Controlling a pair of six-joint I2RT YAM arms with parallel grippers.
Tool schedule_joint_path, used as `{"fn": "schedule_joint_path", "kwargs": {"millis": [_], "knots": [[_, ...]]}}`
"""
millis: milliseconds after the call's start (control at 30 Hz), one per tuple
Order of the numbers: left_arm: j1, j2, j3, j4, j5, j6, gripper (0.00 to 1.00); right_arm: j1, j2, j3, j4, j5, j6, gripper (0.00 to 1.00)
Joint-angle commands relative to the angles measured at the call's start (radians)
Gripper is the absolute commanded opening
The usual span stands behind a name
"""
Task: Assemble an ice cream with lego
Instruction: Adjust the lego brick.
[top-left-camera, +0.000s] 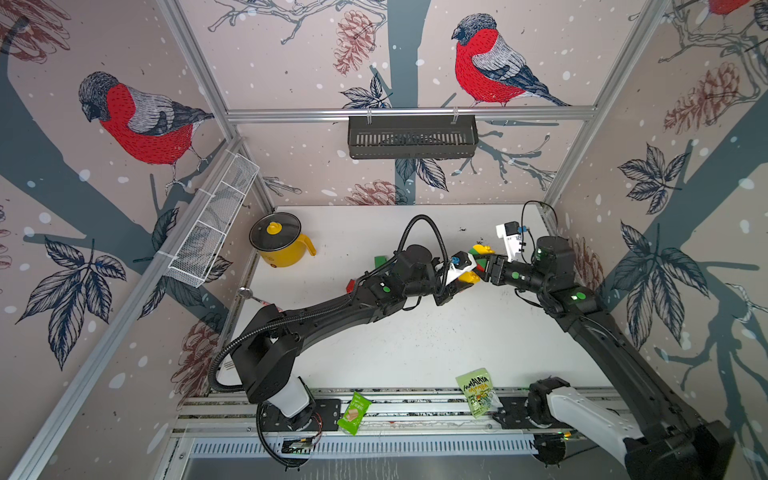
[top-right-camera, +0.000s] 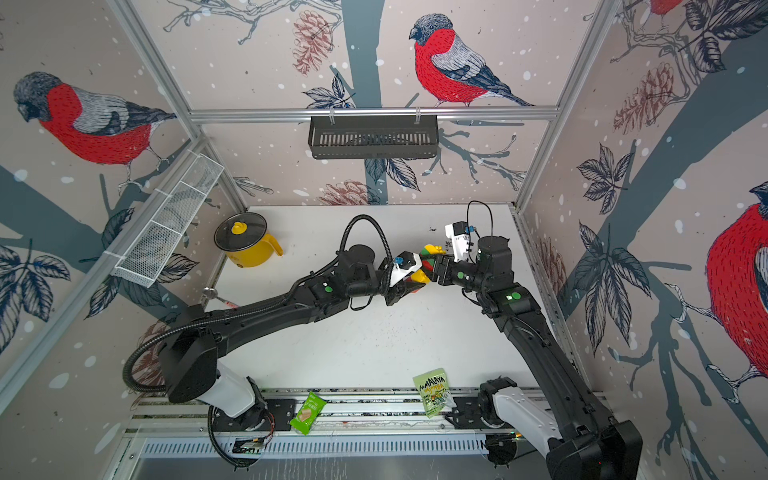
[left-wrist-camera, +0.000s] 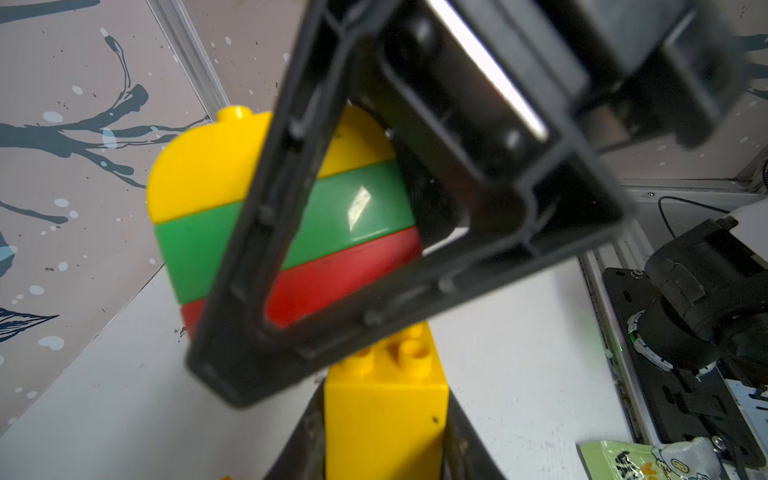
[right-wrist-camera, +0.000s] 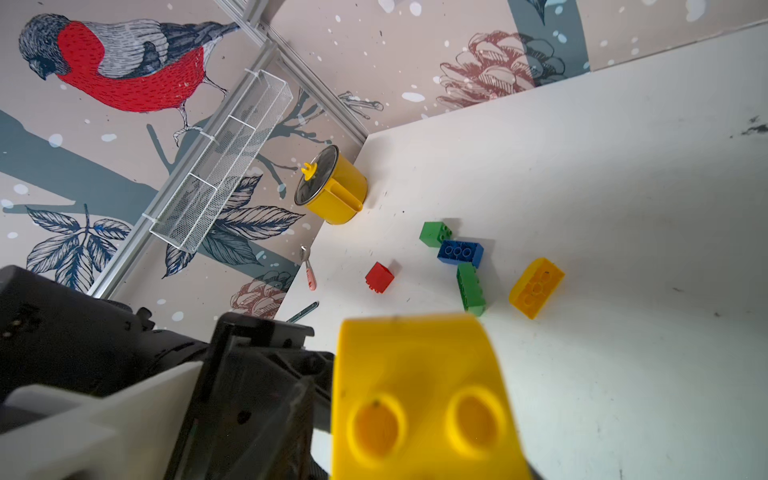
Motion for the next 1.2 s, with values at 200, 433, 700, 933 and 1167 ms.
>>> {"fn": "schedule_joint_path", "kwargs": {"millis": [200,433,700,933,1167], "knots": [[0.001,0.022,0.014,0.058,0.001,-0.036,0.27,-0.004,-0.017,-0.011,0.065,0.079,0.021,0.43],[0.001,0.03,0.004,0.033,-0.032,-0.072,0.26,-0.008,-0.019,-0.032,0.073,0.107,0.029,0.35],[0.001,0.038,0.014,0.039,-0.015,-0.084,0.25,0.031,-0.06,-0.027,0.014,0.233,-0.015,0.33],[0.001,0.025,0.008,0.052,-0.009,-0.09,0.24,0.117,-0.057,-0.059,0.051,0.335,0.007,0.29],[0.001,0.031,0.017,0.05,-0.029,-0.086,0.18,0.16,-0.061,-0.074,0.039,0.391,0.016,0.28]]}}
